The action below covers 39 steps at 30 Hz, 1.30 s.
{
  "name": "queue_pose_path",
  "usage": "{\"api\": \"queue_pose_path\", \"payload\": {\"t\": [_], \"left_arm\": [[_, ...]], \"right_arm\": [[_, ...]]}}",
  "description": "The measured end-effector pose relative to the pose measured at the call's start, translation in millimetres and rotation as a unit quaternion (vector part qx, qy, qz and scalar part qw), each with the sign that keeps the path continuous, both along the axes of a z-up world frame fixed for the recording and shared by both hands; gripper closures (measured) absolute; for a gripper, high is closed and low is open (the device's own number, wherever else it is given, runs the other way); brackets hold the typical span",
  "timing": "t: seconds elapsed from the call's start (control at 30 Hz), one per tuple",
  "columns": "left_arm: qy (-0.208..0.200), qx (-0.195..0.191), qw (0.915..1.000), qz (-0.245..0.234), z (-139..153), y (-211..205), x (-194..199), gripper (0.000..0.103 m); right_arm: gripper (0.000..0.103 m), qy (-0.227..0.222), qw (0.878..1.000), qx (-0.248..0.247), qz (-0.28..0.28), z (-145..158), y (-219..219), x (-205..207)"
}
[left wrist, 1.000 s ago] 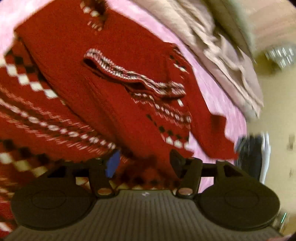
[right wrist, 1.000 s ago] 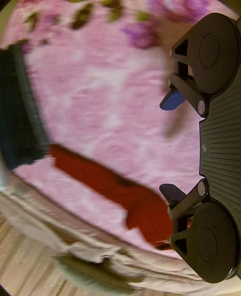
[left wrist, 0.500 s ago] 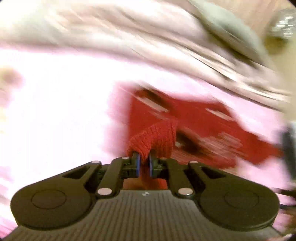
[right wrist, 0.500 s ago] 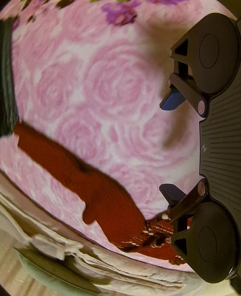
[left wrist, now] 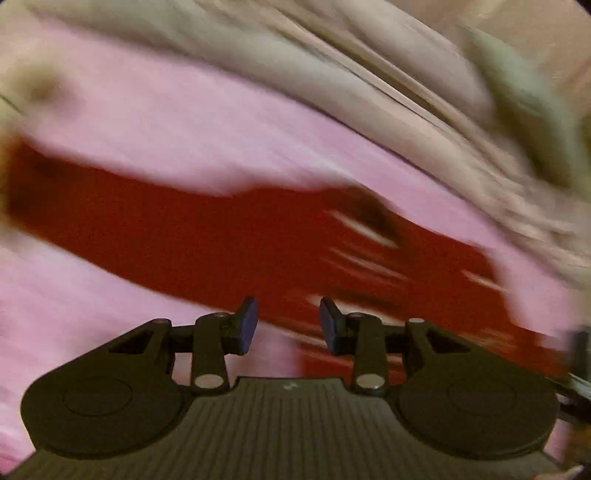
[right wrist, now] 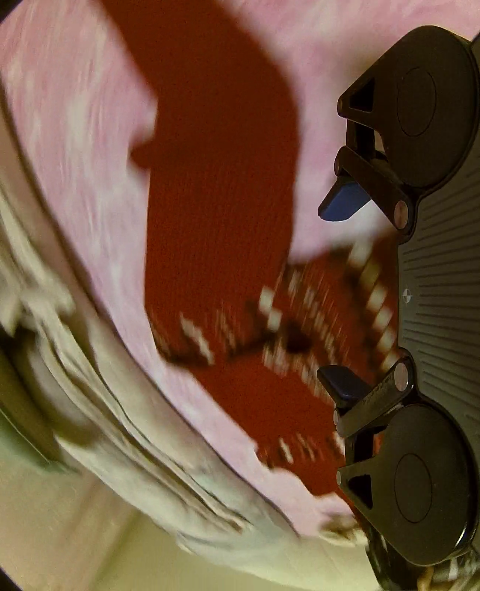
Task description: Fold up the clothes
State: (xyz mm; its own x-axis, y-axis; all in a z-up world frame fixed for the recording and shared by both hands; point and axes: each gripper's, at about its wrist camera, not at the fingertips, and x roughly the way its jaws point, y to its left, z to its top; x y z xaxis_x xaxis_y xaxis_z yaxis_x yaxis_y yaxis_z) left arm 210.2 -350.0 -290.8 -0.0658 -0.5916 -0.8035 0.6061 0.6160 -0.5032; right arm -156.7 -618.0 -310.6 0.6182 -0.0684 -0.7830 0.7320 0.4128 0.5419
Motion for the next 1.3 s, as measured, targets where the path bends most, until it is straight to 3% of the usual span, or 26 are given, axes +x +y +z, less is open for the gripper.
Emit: {"api": "queue_pose_path", "payload": {"t": [0.07, 0.2, 0.27, 0.3, 0.33, 0.37, 0.43, 0.5, 0.57, 0.6, 0.63, 0.67, 0.7, 0.77, 0.87, 0.93, 1.03, 1.17, 1.23, 1.3], "left_arm": [[0.036, -0.029, 0.9983, -0.034, -21.5, -32.4, -27.8, 0.066], [0.036, 0.002, 0.9981, -0.05, -56.8, -75.4, -55.1, 0.062], [0.043, 0.023, 0.9978, -0.045, -71.8, -84.5, -52.0, 0.069], [0.044, 0.016, 0.9978, -0.048, -68.6, -90.7, -47.0, 0.081], [0.043, 0.005, 0.9977, -0.053, -62.1, -97.5, -40.9, 0.096], [0.042, -0.007, 0.9974, -0.058, -55.5, -104.3, -34.8, 0.1], [0.041, -0.03, 0.9964, -0.068, -42.4, -117.9, -22.6, 0.101], [0.039, -0.053, 0.9948, -0.078, -29.2, -131.4, -10.4, 0.101], [0.019, -0.093, 0.9929, -0.072, -8.7, -147.5, 6.9, 0.1], [-0.014, -0.132, 0.9902, -0.042, 8.4, -155.5, 20.3, 0.097], [-0.049, -0.172, 0.9839, -0.008, 25.7, -162.7, 33.8, 0.093], [-0.072, -0.181, 0.9808, 0.017, 36.0, -165.6, 43.1, 0.082], [-0.091, -0.18, 0.9788, 0.038, 44.0, -167.1, 51.0, 0.065], [-0.116, -0.174, 0.9755, 0.07, 53.6, -165.1, 63.0, 0.06], [-0.078, -0.137, 0.9845, 0.076, 29.2, -126.8, 60.9, 0.06], [-0.057, -0.088, 0.9909, 0.084, 2.6, -81.7, 51.3, 0.062], [-0.044, -0.005, 0.9936, 0.104, -29.4, 5.7, 33.5, 0.065], [-0.078, 0.09, 0.9812, 0.152, -40.0, 113.4, 29.9, 0.066], [-0.106, 0.121, 0.9707, 0.178, -35.4, 148.5, 41.8, 0.065], [-0.121, 0.125, 0.9614, 0.213, -27.7, 177.5, 60.3, 0.063]], "right_arm": [[0.015, -0.007, 0.999, -0.011, 0.043, -4.6, -8.5, 34.7], [0.015, 0.02, 0.995, -0.022, 0.097, -31.7, -26.0, 85.1], [0.051, 0.032, 0.991, -0.001, 0.126, -49.0, -32.0, 102.3], [0.069, 0.039, 0.989, 0.014, 0.141, -56.4, -33.8, 108.6], [0.081, 0.046, 0.987, 0.024, 0.155, -60.7, -34.3, 113.9], [0.09, 0.045, 0.984, 0.031, 0.17, -60.9, -34.9, 119.4], [0.095, 0.022, 0.98, 0.044, 0.192, -54.0, -39.2, 129.2], [0.095, -0.033, 0.979, 0.06, 0.191, -39.2, -51.0, 138.0], [0.095, -0.111, 0.984, 0.053, 0.126, -17.4, -74.8, 144.8], [0.094, -0.153, 0.984, 0.045, 0.075, -7.6, -87.2, 145.1], [0.073, -0.196, 0.98, 0.033, 0.015, 0.9, -99.0, 142.9], [0.048, -0.223, 0.974, 0.017, -0.042, 9.7, -109.2, 140.8], [0.0, -0.221, 0.972, -0.006, -0.083, 19.0, -115.3, 140.6], [0.0, -0.194, 0.974, -0.064, -0.096, 30.9, -114.8, 142.5], [0.0, -0.122, 0.989, -0.082, -0.033, 20.7, -96.6, 146.9], [0.001, -0.056, 0.996, -0.074, 0.012, -0.6, -72.3, 140.8], [0.001, 0.033, 0.993, -0.09, 0.07, -28.4, -21.7, 124.6], [0.001, 0.089, 0.986, -0.101, 0.102, -46.3, 37.8, 93.8], [0.001, 0.104, 0.985, -0.097, 0.102, -48.6, 61.4, 83.9], [0.001, 0.113, 0.985, -0.084, 0.098, -50.7, 72.4, 82.0]]}}
